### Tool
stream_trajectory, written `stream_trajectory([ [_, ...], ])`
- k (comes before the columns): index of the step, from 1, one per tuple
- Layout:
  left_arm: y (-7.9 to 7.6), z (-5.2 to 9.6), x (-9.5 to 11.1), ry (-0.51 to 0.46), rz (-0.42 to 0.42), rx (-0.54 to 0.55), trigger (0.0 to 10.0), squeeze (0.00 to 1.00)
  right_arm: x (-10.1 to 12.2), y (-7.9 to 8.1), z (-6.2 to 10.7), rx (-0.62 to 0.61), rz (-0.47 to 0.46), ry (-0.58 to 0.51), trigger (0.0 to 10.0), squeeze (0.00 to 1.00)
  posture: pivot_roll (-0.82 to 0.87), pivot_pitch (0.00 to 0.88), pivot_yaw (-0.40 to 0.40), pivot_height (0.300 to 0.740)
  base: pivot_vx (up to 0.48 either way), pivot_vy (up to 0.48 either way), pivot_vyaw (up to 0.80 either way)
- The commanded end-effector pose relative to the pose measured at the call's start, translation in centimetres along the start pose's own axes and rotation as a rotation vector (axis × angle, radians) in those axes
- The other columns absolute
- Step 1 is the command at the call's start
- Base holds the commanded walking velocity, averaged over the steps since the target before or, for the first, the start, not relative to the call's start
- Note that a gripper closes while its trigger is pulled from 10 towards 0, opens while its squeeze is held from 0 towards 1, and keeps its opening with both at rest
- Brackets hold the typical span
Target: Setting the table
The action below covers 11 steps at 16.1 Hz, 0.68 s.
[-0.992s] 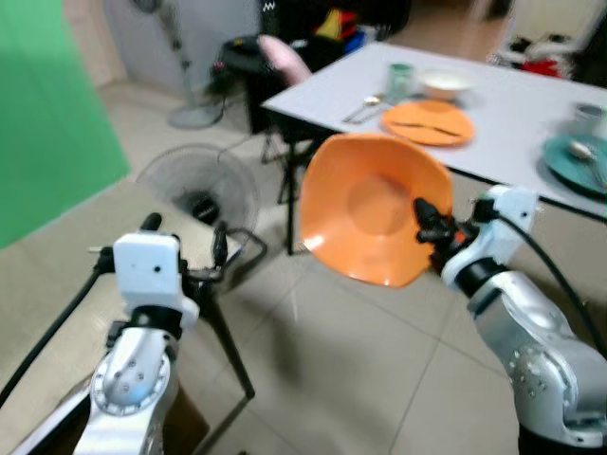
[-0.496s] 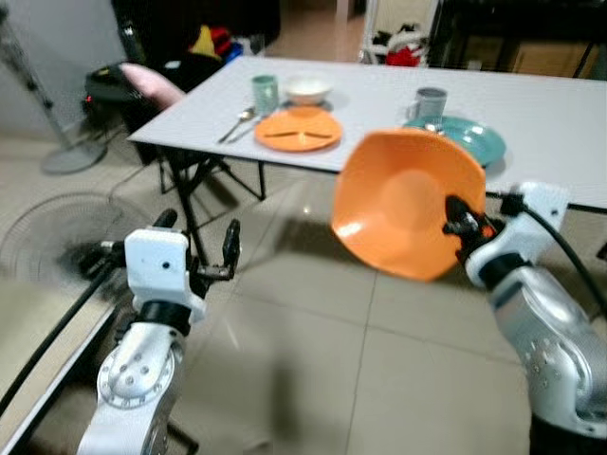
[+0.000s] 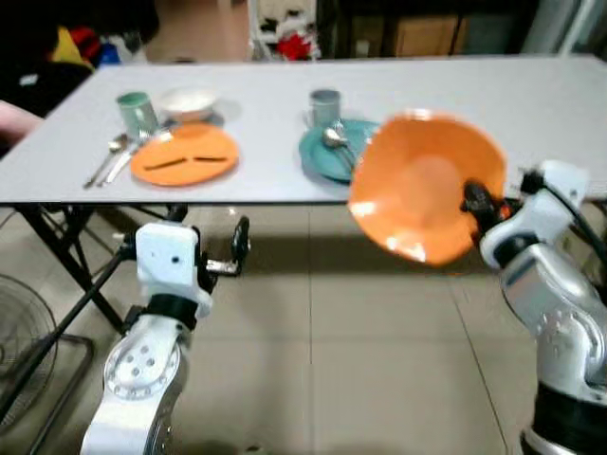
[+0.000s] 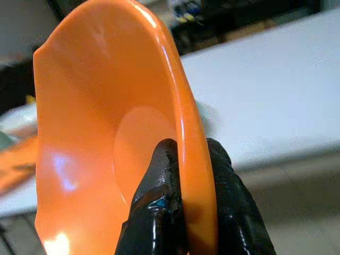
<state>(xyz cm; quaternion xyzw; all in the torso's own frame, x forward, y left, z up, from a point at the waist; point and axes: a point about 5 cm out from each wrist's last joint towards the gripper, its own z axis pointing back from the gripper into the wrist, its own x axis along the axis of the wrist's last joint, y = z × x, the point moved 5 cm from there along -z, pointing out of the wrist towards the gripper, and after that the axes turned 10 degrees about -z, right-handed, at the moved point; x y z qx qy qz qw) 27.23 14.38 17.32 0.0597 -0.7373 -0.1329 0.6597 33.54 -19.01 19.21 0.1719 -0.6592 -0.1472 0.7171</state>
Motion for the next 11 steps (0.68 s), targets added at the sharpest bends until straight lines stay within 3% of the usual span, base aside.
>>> stream_trajectory([
  [1,0.7,0.1,-0.1,0.002,-0.018,0.018,10.0,0.00,0.1,1.5,-0.3,0.063,-0.038,0.009,10.0,0.00,-0.05,0.000,0.040,0.740,0.382,0.000,0.00],
  [6,0.0,-0.1,0.1,-0.010,-0.015,-0.021,10.0,0.00,2.0,1.0,-1.1,0.049,-0.082,-0.013,10.0,0.00,-0.05,0.000,0.048,0.740,0.386,0.000,0.00],
  [11,-0.3,-0.2,0.2,-0.013,-0.018,-0.040,10.0,0.00,2.7,0.6,-1.4,0.035,-0.122,-0.017,10.0,0.00,-0.05,0.000,0.050,0.740,0.385,0.000,-0.80],
])
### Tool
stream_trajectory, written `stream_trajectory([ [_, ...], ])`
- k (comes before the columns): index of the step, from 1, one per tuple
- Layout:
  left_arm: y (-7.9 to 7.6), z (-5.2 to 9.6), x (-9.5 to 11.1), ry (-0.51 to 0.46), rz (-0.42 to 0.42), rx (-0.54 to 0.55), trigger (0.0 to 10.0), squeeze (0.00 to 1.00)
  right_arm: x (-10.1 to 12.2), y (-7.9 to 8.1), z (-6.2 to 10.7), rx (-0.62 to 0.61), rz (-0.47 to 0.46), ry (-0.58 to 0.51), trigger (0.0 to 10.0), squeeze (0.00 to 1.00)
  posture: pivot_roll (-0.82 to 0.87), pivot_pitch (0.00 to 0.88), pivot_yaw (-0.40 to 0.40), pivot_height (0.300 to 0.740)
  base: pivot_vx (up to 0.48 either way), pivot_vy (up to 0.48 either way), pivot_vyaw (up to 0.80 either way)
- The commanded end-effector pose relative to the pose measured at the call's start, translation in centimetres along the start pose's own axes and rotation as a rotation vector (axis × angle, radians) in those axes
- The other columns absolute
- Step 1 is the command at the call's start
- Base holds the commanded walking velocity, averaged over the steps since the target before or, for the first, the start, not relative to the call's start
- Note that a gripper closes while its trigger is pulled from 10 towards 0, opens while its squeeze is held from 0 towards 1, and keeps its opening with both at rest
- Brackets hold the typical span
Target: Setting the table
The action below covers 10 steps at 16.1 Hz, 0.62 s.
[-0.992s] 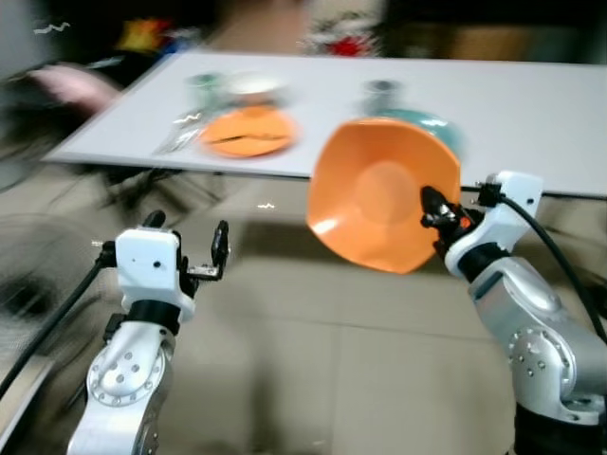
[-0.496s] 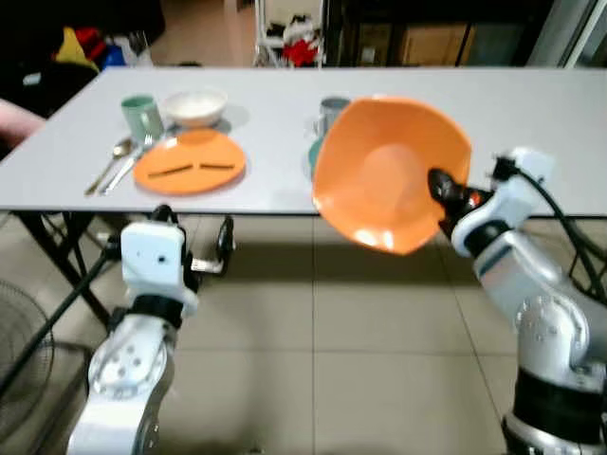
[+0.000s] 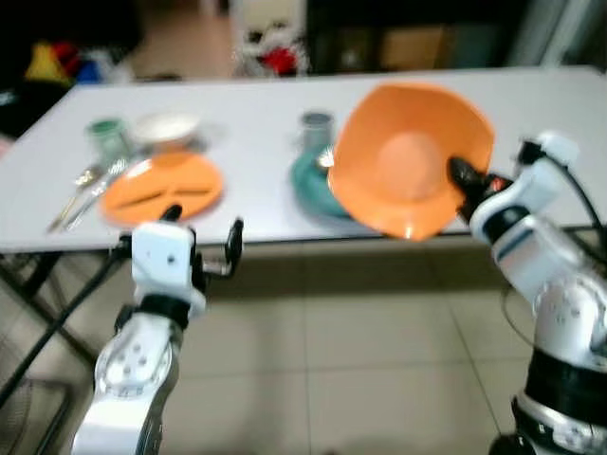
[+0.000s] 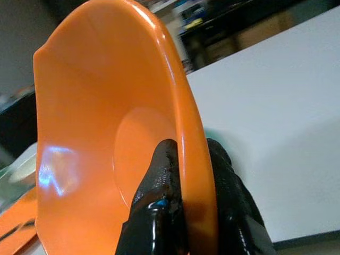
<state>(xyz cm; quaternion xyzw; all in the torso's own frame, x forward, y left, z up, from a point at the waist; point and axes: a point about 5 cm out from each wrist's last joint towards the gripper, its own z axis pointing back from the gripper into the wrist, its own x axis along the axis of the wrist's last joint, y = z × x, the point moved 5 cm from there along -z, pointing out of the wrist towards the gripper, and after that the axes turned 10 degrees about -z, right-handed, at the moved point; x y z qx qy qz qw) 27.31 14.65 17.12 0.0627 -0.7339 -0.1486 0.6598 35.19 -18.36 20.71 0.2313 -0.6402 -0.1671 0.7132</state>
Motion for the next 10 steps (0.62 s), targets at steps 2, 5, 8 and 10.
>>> stream_trajectory([
  [2,-0.9,-0.2,0.5,-0.020,0.006,-0.038,10.0,0.00,2.4,-1.0,0.0,-0.030,-0.033,-0.061,10.0,0.00,-0.06,0.000,0.053,0.740,0.386,0.000,-0.26],
  [5,-1.2,-0.3,0.5,-0.023,0.003,-0.058,10.0,0.00,2.9,-1.4,-0.3,-0.032,-0.060,-0.045,10.0,0.00,-0.06,0.000,0.056,0.740,0.386,0.000,0.00],
  [8,-1.4,-0.4,0.5,-0.026,0.003,-0.066,10.0,0.00,2.7,-1.6,-0.8,-0.031,-0.066,0.001,10.0,0.00,-0.07,0.000,0.058,0.740,0.384,0.000,0.00],
  [10,-1.4,-0.5,0.5,-0.028,-0.002,-0.067,10.0,0.00,3.0,-1.7,-1.1,-0.028,-0.086,0.016,10.0,0.00,-0.07,0.000,0.055,0.740,0.382,0.000,0.00],
])
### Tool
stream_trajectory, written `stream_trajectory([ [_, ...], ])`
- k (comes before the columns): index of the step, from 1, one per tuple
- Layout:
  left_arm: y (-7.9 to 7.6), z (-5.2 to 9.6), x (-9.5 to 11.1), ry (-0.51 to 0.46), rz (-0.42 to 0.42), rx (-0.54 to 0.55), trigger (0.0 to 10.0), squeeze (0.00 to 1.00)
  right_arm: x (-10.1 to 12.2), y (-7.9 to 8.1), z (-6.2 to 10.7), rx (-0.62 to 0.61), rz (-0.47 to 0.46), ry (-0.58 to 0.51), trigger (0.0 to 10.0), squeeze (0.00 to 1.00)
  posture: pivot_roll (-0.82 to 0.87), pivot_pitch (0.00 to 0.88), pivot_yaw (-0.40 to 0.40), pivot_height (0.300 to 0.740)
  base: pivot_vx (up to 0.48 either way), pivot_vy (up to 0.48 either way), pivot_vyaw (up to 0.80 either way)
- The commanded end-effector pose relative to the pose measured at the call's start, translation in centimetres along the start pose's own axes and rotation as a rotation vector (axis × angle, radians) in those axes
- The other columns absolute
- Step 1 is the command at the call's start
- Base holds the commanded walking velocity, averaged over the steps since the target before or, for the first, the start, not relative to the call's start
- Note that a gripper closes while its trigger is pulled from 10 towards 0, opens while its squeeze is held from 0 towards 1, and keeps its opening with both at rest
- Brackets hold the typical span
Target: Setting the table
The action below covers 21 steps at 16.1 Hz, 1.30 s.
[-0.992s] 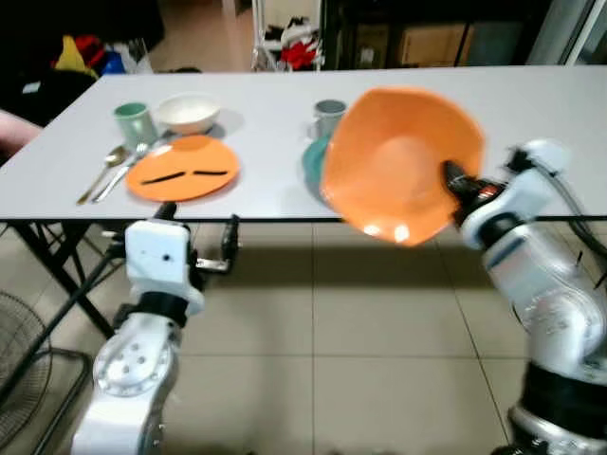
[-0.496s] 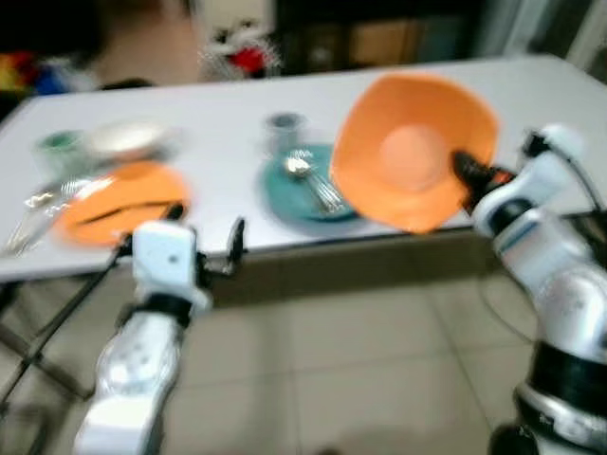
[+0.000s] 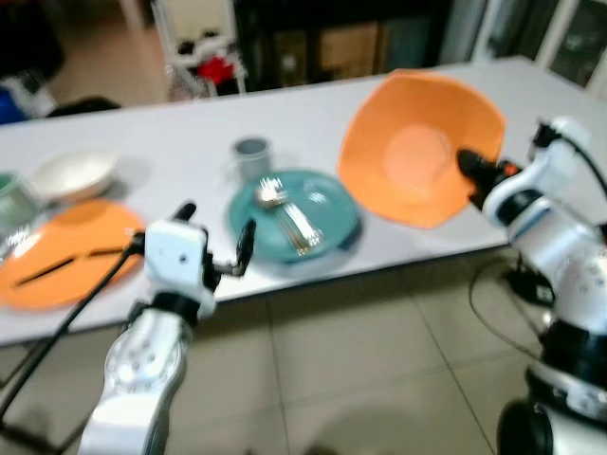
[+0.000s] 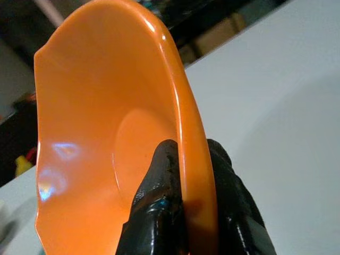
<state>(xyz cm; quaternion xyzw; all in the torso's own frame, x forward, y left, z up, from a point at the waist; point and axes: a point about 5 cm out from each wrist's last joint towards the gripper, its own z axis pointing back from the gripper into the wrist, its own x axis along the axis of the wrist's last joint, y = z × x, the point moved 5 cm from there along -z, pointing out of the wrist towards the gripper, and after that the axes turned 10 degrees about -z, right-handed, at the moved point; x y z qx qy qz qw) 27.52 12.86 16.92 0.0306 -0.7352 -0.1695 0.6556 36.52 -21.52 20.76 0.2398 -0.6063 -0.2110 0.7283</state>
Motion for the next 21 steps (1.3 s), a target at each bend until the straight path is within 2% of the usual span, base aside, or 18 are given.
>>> stream_trajectory([
  [1,0.5,-0.1,0.2,-0.010,-0.024,0.007,10.0,0.00,1.1,1.2,-0.2,0.040,-0.009,-0.027,10.0,0.00,-0.07,0.000,0.052,0.740,0.386,0.000,0.00],
  [7,0.9,0.1,0.1,-0.008,-0.035,0.025,10.0,0.00,0.3,1.8,-0.5,0.072,-0.018,0.012,10.0,0.00,-0.06,0.000,0.048,0.740,0.386,0.000,0.00],
  [14,1.1,0.3,0.1,-0.008,-0.042,0.028,10.0,0.00,-1.0,1.8,-0.8,0.073,0.009,0.074,10.0,0.00,-0.05,0.000,0.049,0.740,0.387,0.000,0.00],
  [19,1.3,0.4,0.1,-0.006,-0.045,0.041,10.0,0.00,-1.6,2.3,-1.8,0.084,0.036,0.122,10.0,0.00,-0.04,0.000,0.038,0.740,0.385,0.000,0.00],
  [21,1.5,0.4,0.3,-0.011,-0.050,0.049,10.0,0.00,-2.2,1.9,-2.7,0.061,0.064,0.170,10.0,0.00,-0.04,0.000,0.034,0.740,0.386,0.000,0.00],
])
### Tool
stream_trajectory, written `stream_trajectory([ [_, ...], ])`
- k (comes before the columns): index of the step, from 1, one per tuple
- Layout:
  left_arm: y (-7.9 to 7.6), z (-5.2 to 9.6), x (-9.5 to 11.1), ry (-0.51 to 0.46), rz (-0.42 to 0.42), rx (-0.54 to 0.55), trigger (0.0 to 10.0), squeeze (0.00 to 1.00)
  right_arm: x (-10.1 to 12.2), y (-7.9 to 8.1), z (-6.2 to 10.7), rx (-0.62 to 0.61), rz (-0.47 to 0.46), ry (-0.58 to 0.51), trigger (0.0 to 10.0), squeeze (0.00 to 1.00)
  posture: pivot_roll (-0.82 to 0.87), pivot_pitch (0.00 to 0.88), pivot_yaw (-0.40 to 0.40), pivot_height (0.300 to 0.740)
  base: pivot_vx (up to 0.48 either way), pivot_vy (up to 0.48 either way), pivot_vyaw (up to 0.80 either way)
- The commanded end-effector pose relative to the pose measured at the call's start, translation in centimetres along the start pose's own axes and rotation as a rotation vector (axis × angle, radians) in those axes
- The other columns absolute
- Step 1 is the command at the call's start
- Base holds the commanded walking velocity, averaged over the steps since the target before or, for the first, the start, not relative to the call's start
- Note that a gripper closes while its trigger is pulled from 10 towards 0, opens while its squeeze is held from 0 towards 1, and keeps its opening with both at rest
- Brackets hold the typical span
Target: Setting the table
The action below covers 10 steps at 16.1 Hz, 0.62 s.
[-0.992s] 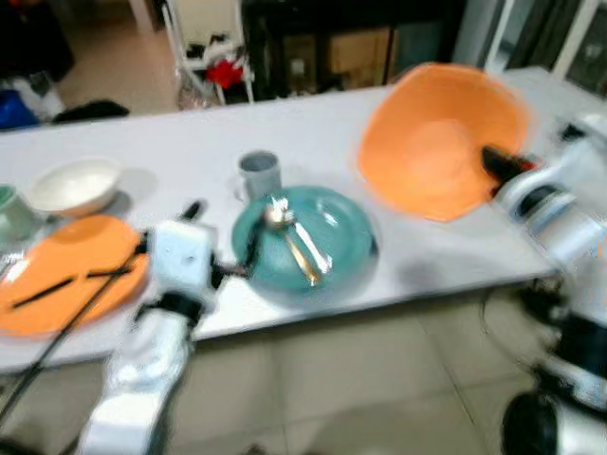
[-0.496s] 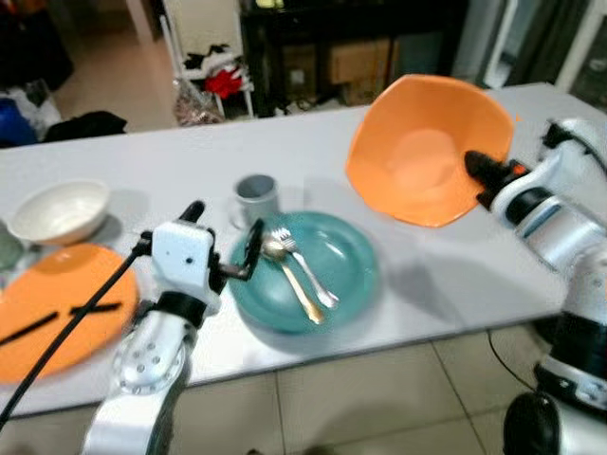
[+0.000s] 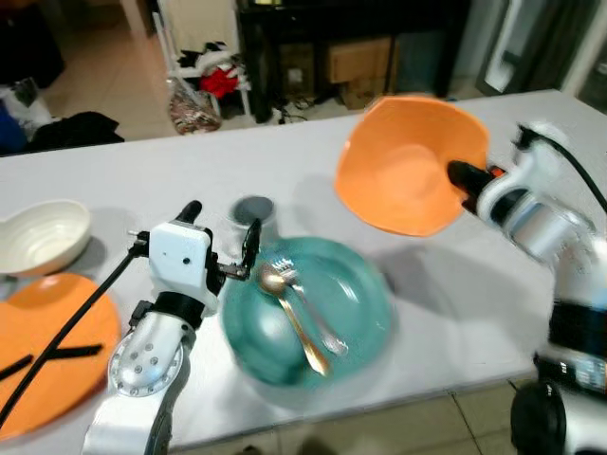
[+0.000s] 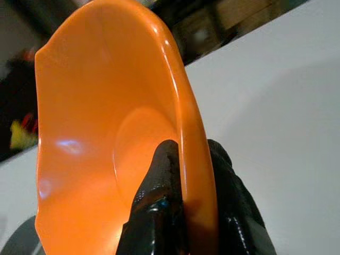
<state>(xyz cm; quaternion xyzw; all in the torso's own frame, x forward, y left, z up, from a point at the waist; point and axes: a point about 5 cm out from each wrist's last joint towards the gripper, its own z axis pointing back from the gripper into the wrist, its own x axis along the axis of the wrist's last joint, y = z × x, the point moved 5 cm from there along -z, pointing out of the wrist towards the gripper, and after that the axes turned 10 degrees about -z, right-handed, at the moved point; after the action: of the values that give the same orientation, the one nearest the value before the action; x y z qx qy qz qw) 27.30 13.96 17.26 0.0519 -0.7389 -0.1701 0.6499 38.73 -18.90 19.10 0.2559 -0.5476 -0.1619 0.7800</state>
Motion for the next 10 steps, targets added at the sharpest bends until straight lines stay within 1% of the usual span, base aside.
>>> stream_trajectory([
  [1,0.6,-0.1,0.4,-0.010,-0.008,0.023,10.0,0.00,0.2,0.4,-0.4,0.020,0.014,0.006,10.0,0.00,-0.03,0.000,0.033,0.740,0.304,0.000,0.00],
  [2,0.5,-0.2,0.6,-0.021,0.009,0.002,10.0,0.00,0.3,0.2,-1.1,0.022,-0.011,0.021,10.0,0.00,-0.03,0.000,0.035,0.740,0.000,0.000,0.00],
  [3,0.4,-0.3,0.8,-0.022,-0.007,-0.032,10.0,0.00,0.3,0.0,-1.8,0.024,-0.037,0.035,10.0,0.00,-0.03,0.000,0.036,0.740,0.000,0.000,0.00],
  [5,-0.3,-0.3,1.3,-0.041,-0.038,-0.140,10.0,0.00,0.3,-0.5,-3.2,0.009,-0.120,0.051,10.0,0.00,-0.02,0.000,0.038,0.740,0.000,0.000,0.00],
  [7,-0.8,-0.1,1.9,-0.062,-0.031,-0.230,10.0,0.00,0.2,-0.7,-4.0,0.015,-0.201,0.067,10.0,0.00,-0.02,0.000,0.041,0.740,0.000,0.000,0.00],
  [8,-1.3,0.1,2.0,-0.055,-0.025,-0.291,10.0,0.00,0.0,-0.7,-4.4,0.021,-0.250,0.080,10.0,0.00,-0.01,0.000,0.045,0.740,0.000,0.000,0.00],
  [9,-1.8,0.3,2.1,-0.046,-0.021,-0.349,10.0,0.00,-0.2,-0.9,-4.7,0.016,-0.271,0.088,10.0,0.00,-0.01,0.000,0.047,0.740,0.000,0.000,0.00],
  [10,-3.0,0.9,2.2,-0.018,-0.011,-0.472,10.0,0.00,-0.9,-1.4,-5.2,-0.011,-0.303,0.105,10.0,0.00,-0.01,0.000,0.056,0.740,0.000,0.000,0.00],
])
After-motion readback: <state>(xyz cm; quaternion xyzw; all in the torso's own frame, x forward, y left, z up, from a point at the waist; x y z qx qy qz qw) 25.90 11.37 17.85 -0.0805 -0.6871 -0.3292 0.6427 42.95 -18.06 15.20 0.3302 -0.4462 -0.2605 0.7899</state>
